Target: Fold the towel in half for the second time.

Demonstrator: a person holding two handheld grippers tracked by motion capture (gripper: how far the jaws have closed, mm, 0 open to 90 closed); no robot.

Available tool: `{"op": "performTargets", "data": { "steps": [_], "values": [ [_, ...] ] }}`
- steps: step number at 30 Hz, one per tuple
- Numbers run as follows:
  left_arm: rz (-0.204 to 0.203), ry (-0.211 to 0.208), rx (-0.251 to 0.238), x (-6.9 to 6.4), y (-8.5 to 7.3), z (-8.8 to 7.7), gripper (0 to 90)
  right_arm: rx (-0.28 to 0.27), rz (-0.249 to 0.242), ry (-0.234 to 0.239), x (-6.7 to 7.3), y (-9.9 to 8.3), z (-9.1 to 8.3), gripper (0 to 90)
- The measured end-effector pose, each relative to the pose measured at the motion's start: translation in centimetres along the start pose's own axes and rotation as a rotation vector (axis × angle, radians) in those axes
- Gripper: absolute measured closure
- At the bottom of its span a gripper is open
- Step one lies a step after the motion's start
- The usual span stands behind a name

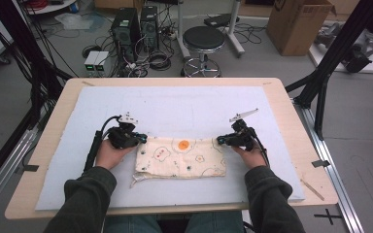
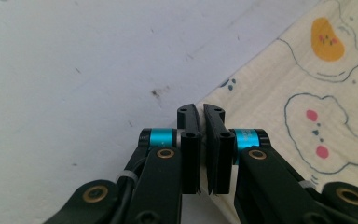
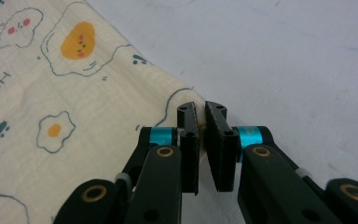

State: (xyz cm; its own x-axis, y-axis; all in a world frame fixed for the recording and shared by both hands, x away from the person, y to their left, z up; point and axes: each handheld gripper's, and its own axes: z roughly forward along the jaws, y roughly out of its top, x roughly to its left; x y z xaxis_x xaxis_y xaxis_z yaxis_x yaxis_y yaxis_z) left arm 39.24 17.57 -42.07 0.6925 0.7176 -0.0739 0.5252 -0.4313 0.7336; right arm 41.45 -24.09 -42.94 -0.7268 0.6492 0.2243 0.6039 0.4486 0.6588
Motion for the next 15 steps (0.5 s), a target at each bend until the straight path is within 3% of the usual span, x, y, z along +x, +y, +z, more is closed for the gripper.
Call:
{"op": "performTargets", "data": {
  "steps": [8,10,15],
  "values": [
    [-0.070,0.068,-0.094,1.3,0.5,-0.7,85.4,-0.065,0.023,-0.022,-0.2,2.7,-0.6,84.3],
    [-0.082,0.075,-0.089,1.5,0.3,-0.3,85.4,-0.094,0.038,-0.028,-0.4,2.9,-0.4,84.4],
    [-0.071,0.076,-0.058,1.4,0.1,0.6,85.4,-0.045,0.100,-0.035,-1.5,2.4,1.1,84.4]
  ]
}}
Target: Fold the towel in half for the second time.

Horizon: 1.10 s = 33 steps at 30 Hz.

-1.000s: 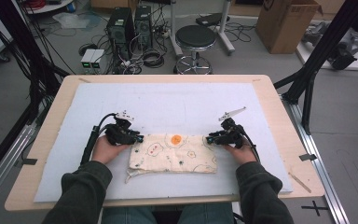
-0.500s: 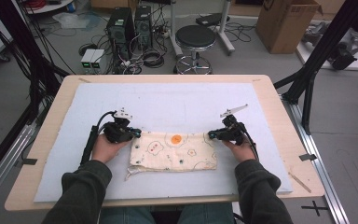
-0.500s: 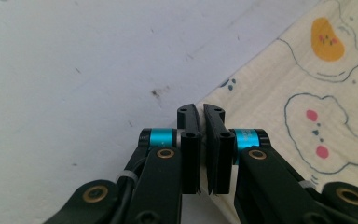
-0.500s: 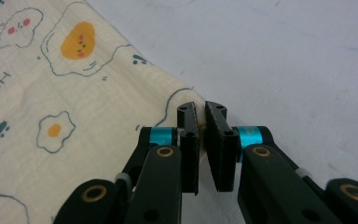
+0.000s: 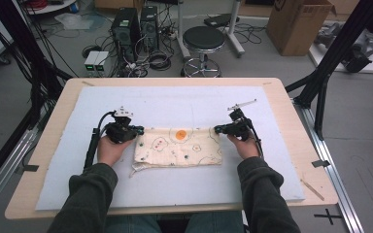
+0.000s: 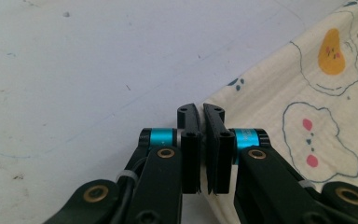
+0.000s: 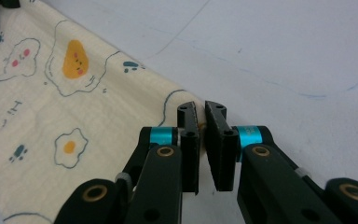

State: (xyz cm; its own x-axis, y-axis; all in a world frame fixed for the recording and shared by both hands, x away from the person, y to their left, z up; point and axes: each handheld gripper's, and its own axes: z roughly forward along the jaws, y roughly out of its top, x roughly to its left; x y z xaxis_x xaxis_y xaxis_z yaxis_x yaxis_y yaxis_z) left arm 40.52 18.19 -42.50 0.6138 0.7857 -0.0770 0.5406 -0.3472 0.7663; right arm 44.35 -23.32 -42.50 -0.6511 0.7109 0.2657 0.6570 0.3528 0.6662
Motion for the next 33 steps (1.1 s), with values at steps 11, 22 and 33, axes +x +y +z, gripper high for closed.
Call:
{"op": "performTargets", "data": {
  "steps": [11,22,33],
  "values": [
    [0.003,-0.022,-0.027,-0.3,-0.3,-0.8,85.3,-0.033,-0.008,0.019,0.2,0.1,-0.6,84.4],
    [0.027,-0.026,-0.069,-0.8,-0.3,-2.1,85.1,-0.056,-0.052,0.035,0.8,0.1,-1.7,84.1],
    [0.046,-0.045,-0.092,-1.6,-1.1,-2.8,84.9,-0.087,-0.063,0.066,1.1,-1.3,-2.1,84.1]
  ]
}}
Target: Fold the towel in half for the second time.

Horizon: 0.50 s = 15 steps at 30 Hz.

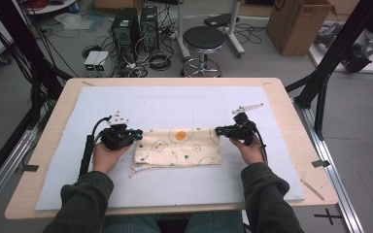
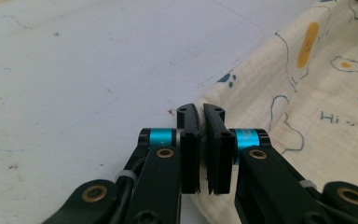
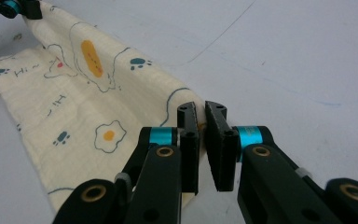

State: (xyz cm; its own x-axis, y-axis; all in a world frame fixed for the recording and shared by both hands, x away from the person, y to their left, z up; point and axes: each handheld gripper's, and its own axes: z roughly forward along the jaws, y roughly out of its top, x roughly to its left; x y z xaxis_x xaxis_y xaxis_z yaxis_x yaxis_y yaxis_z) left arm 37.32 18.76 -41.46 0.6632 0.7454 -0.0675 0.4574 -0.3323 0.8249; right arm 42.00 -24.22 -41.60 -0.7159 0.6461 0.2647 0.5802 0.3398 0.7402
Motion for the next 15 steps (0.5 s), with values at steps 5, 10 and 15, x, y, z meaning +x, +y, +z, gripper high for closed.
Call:
{"op": "performTargets", "data": {
  "steps": [5,10,15],
  "values": [
    [0.027,-0.003,0.000,-0.6,0.1,-0.4,84.9,-0.011,-0.003,0.013,0.2,-0.4,-0.5,84.1],
    [0.056,-0.002,0.003,-1.2,0.1,-0.7,84.7,-0.012,-0.018,0.022,0.6,-1.0,-0.8,84.0],
    [0.054,-0.007,-0.003,-1.5,-0.7,-1.0,84.7,-0.018,-0.022,0.038,0.8,-1.5,-1.1,84.0]
  ]
}}
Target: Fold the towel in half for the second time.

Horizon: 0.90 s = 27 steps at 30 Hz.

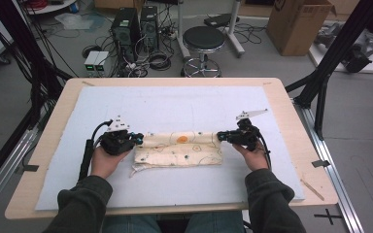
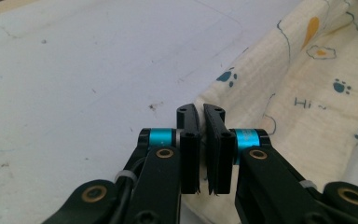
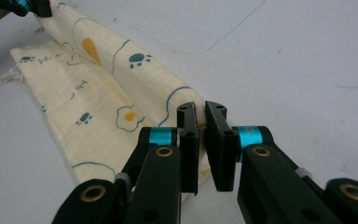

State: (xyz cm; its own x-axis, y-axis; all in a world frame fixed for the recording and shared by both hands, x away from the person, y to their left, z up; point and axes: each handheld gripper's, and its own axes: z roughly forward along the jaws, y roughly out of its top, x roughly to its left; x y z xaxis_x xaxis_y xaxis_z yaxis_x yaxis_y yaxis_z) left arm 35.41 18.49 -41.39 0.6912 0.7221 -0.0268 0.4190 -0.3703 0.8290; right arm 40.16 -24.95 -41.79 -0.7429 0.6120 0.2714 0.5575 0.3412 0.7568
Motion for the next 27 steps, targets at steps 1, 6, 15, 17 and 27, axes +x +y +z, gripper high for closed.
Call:
{"op": "performTargets", "data": {
  "steps": [1,6,15,17,27],
  "values": [
    [-0.001,-0.001,-0.002,-0.1,-0.1,0.0,84.7,0.002,-0.002,0.000,0.1,0.0,0.0,83.9],
    [0.000,-0.005,-0.010,-0.4,-0.7,-0.4,84.5,-0.005,-0.018,0.010,0.7,-0.1,-0.4,83.9],
    [0.013,-0.024,-0.020,-0.8,-1.6,-0.9,84.1,0.003,-0.036,0.029,1.5,-1.1,-0.7,83.7],
    [0.025,-0.025,-0.018,-0.9,-1.6,-1.1,84.0,0.003,-0.041,0.031,1.6,-1.3,-0.8,83.7],
    [0.095,-0.032,0.013,-2.1,-1.8,-1.7,83.7,0.011,-0.059,0.040,2.3,-2.5,-1.1,83.3]
  ]
}}
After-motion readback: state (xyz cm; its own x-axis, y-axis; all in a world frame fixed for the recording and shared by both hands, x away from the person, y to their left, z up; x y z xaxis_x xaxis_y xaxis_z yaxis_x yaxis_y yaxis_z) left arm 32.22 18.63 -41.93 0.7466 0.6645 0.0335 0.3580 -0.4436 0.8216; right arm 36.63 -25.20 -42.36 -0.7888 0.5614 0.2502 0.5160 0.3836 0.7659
